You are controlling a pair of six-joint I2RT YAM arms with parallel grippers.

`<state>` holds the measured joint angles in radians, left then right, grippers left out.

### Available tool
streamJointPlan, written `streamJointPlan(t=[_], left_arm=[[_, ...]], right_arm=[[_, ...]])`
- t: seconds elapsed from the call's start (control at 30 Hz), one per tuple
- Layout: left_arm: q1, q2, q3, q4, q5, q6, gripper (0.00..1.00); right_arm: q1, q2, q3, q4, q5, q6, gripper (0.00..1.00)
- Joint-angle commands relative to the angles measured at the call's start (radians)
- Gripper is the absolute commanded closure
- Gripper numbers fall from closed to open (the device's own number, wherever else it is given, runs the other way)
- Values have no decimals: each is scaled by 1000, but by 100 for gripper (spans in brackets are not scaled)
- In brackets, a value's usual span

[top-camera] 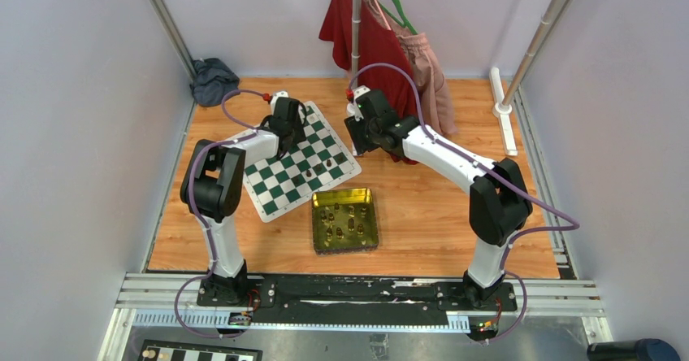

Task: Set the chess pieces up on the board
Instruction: Pick up the chess piece from the chessboard.

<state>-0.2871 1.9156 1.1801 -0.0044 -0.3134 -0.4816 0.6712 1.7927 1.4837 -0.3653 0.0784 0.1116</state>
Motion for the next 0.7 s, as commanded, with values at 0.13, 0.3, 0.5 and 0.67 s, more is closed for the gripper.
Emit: streamJointPlan(t=[0.13, 0.3, 0.5, 0.67], left_arm=[[11, -1, -25, 0, 11, 2, 48], [12, -9, -37, 25, 10, -4, 48], [11, -25, -51, 32, 5, 0, 48], [11, -38, -64, 36, 2, 1, 48]], right_arm=[[-13, 17, 37, -3, 8, 14, 48], [-13, 20, 33, -3, 6, 13, 48], [-13, 25, 41, -3, 5, 11, 48], [-12, 28, 45, -3, 1, 10, 48]])
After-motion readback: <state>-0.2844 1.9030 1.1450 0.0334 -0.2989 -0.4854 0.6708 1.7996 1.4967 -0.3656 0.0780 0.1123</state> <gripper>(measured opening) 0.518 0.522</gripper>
